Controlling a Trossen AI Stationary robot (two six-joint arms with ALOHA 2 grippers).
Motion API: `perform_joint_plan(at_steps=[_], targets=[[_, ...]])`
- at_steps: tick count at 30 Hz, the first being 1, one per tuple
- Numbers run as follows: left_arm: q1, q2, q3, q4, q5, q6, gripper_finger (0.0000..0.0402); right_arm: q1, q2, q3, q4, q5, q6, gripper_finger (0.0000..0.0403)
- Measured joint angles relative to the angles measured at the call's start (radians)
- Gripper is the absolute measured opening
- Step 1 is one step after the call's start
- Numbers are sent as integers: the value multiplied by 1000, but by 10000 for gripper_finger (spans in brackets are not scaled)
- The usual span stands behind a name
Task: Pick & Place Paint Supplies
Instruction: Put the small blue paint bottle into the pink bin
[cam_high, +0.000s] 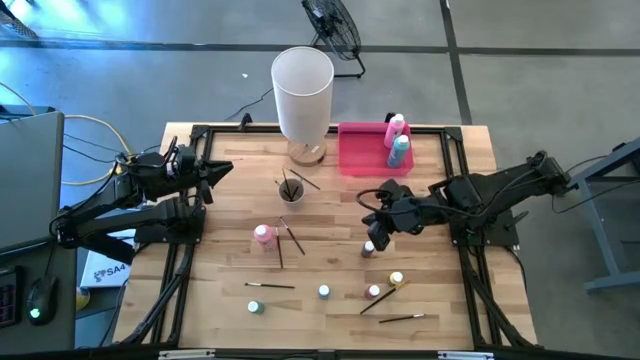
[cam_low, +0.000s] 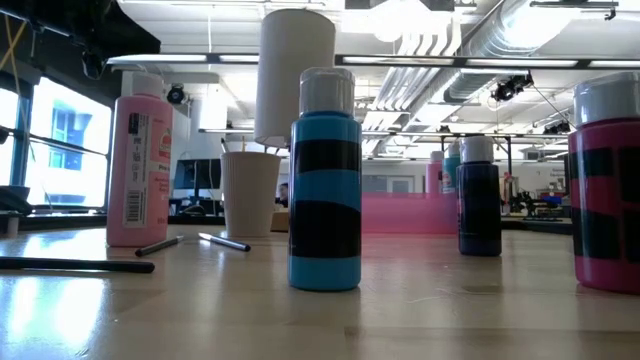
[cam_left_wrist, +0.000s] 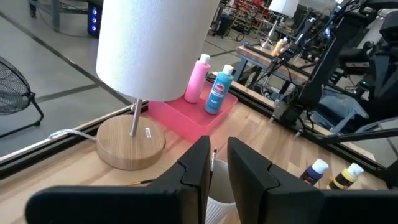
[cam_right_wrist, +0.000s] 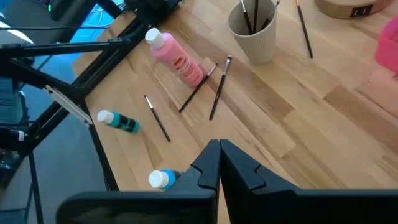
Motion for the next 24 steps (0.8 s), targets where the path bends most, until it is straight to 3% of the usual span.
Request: perform_joint_plan(at_steps=[6, 13, 24], targets=[[0, 0, 0, 0, 1, -6, 54, 0, 0, 0, 1, 41, 67, 2], [0, 0, 0, 0, 0, -52, 54, 1, 0, 0, -33, -27, 182, 2], [0, 0, 0, 0, -1, -51, 54, 6, 12, -1, -279, -173, 468, 3]])
